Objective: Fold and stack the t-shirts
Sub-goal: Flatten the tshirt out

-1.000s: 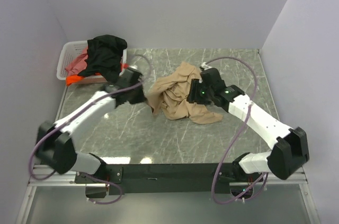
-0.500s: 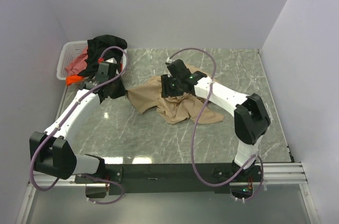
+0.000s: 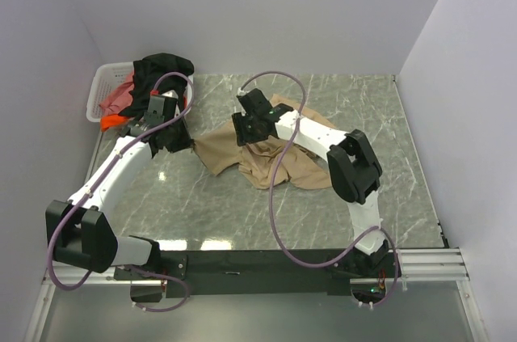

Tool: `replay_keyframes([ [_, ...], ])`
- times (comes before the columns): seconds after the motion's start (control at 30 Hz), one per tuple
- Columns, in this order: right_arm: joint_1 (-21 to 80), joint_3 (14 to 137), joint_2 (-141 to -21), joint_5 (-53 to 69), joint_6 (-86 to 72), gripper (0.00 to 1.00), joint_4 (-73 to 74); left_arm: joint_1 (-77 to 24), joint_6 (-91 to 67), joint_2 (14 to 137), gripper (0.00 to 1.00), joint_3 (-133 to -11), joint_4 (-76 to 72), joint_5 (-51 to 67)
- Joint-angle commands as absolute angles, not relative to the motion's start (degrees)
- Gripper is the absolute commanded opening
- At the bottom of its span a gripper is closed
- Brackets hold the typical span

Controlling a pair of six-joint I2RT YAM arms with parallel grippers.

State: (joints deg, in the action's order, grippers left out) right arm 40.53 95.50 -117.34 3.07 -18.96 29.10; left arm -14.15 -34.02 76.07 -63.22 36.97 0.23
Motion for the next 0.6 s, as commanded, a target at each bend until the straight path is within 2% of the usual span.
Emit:
replay_keyframes([
  [0.0, 40.78, 98.35, -118.56, -1.75, -16.00, 0.57, 29.01, -13.80, -32.78, 74.97, 0.00, -63.63, 37.00, 1.23],
  [0.27, 40.08, 102.56, -123.13, -2.64, -11.17, 0.57, 28.39, -13.71, -32.61, 74.18, 0.00, -63.19, 38.23, 1.06],
  [0.57, 39.12, 102.04, -125.51, -0.79, -8.35, 0.57, 27.60, -13.71, -32.70, 73.13, 0.00, -63.37, 39.46, 0.79],
])
